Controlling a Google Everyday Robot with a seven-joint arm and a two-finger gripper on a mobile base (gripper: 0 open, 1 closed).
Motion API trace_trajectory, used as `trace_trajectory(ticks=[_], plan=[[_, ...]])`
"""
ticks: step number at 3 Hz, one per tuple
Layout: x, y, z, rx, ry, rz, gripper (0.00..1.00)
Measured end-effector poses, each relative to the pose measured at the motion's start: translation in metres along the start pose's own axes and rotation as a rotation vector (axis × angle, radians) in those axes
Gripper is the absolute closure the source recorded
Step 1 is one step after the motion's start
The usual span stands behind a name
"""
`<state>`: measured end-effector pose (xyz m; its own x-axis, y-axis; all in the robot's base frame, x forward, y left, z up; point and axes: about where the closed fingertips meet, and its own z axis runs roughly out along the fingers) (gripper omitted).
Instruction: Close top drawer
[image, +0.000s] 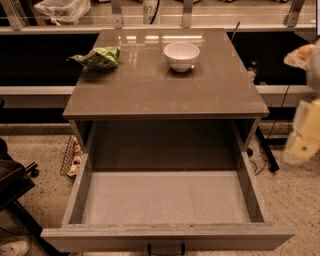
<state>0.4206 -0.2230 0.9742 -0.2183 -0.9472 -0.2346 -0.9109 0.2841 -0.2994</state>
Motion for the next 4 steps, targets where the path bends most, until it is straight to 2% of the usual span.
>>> trace_trajectory(ticks=[1, 2, 3, 4], plan=[[0.023, 0.036, 0.002, 0.046, -0.051, 0.012, 0.00], [0.062, 0.089, 0.033, 0.112, -0.119, 0.063, 0.26], [0.090, 0.131, 0.083, 0.086, -0.159, 0.104, 0.48], [0.119, 0.186, 0.141, -0.017, -0.173, 0.144, 0.72]])
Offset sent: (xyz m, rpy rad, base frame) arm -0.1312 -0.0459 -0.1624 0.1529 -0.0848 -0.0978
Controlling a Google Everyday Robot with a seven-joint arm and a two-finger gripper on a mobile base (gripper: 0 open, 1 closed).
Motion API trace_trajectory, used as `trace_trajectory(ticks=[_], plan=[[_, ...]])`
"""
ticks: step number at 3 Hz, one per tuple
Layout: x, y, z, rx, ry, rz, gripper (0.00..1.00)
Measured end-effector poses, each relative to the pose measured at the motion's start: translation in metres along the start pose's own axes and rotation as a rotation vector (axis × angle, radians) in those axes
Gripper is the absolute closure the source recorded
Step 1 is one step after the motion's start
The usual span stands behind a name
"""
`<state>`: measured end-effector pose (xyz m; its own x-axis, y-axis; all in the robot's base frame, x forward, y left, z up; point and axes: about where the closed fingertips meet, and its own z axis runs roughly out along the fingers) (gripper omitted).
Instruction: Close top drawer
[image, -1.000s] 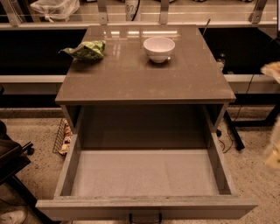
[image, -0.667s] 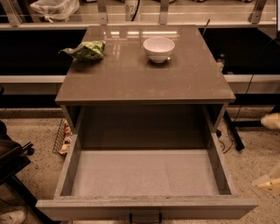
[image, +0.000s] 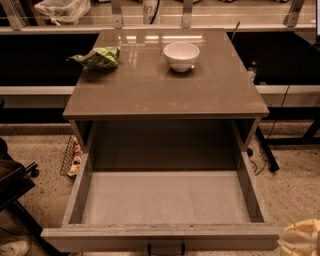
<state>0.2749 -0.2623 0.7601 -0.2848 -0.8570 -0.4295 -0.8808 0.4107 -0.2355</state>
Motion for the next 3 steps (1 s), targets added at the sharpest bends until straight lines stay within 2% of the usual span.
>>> trace_trajectory(ticks=[1, 2, 3], plan=[[0.007, 0.010, 0.008, -0.022, 0.002, 0.005, 0.95], [0.006, 0.010, 0.009, -0.023, 0.002, 0.005, 1.00], [0.005, 0.025, 0.035, -0.067, -0.032, 0.026, 1.00]])
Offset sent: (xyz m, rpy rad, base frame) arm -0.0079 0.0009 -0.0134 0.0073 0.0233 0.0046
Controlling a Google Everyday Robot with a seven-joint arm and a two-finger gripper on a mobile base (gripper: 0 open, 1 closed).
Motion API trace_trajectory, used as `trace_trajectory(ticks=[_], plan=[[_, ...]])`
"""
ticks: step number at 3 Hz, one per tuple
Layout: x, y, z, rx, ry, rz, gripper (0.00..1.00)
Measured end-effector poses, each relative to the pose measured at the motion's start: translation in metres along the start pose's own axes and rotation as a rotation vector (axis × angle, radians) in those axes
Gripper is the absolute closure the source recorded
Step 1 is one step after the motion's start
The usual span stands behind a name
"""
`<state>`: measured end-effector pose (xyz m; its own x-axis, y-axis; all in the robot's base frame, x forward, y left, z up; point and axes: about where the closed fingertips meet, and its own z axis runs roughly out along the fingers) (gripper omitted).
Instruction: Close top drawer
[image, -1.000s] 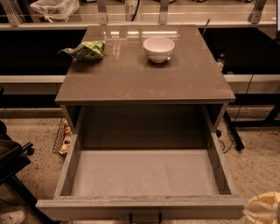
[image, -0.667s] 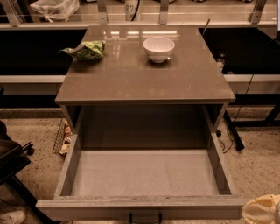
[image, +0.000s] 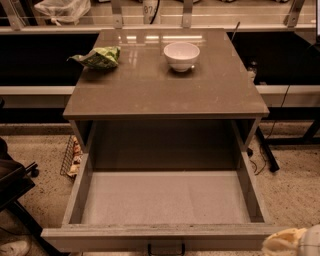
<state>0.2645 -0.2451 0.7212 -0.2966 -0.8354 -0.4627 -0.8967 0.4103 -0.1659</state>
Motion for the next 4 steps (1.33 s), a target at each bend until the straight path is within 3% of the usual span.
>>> trace_trajectory(ticks=[1, 2, 3, 4], plan=[[0.000, 0.004, 0.042, -0.045, -0.075, 0.032, 1.00], [-0.013, -0.009, 0.068, -0.080, -0.118, 0.016, 1.00], [-0.022, -0.018, 0.076, -0.088, -0.127, 0.004, 1.00], [-0.055, -0.049, 0.101, -0.115, -0.141, -0.044, 1.00]])
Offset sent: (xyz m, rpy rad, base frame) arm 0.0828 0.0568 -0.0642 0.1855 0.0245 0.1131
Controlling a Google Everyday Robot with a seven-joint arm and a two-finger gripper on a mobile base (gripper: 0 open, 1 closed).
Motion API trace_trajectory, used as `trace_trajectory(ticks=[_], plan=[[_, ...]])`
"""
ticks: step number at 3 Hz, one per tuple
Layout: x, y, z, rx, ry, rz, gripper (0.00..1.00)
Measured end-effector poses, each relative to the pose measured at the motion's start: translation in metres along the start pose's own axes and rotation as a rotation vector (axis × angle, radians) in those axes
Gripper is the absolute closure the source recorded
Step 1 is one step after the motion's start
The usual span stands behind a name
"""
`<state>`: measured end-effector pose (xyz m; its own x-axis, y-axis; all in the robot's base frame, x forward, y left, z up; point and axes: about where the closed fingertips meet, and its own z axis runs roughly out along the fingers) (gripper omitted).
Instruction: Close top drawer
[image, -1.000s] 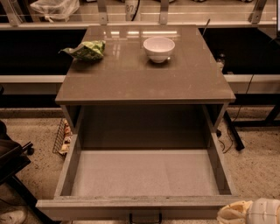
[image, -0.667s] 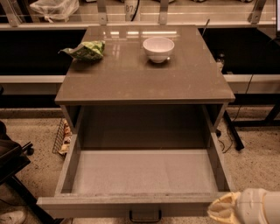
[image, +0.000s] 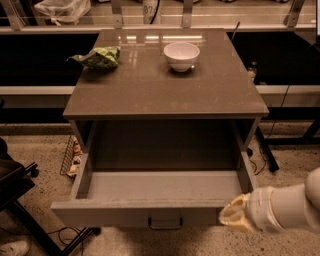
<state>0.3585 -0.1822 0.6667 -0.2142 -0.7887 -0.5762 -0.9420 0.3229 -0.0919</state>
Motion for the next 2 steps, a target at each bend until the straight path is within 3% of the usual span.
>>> trace_trajectory(ticks=[1, 2], plan=[[-0.005, -0.007, 0.005, -0.004, -0.001, -0.007, 1.00], [-0.028, -0.032, 0.029, -0.033, -0.002, -0.033, 1.00]])
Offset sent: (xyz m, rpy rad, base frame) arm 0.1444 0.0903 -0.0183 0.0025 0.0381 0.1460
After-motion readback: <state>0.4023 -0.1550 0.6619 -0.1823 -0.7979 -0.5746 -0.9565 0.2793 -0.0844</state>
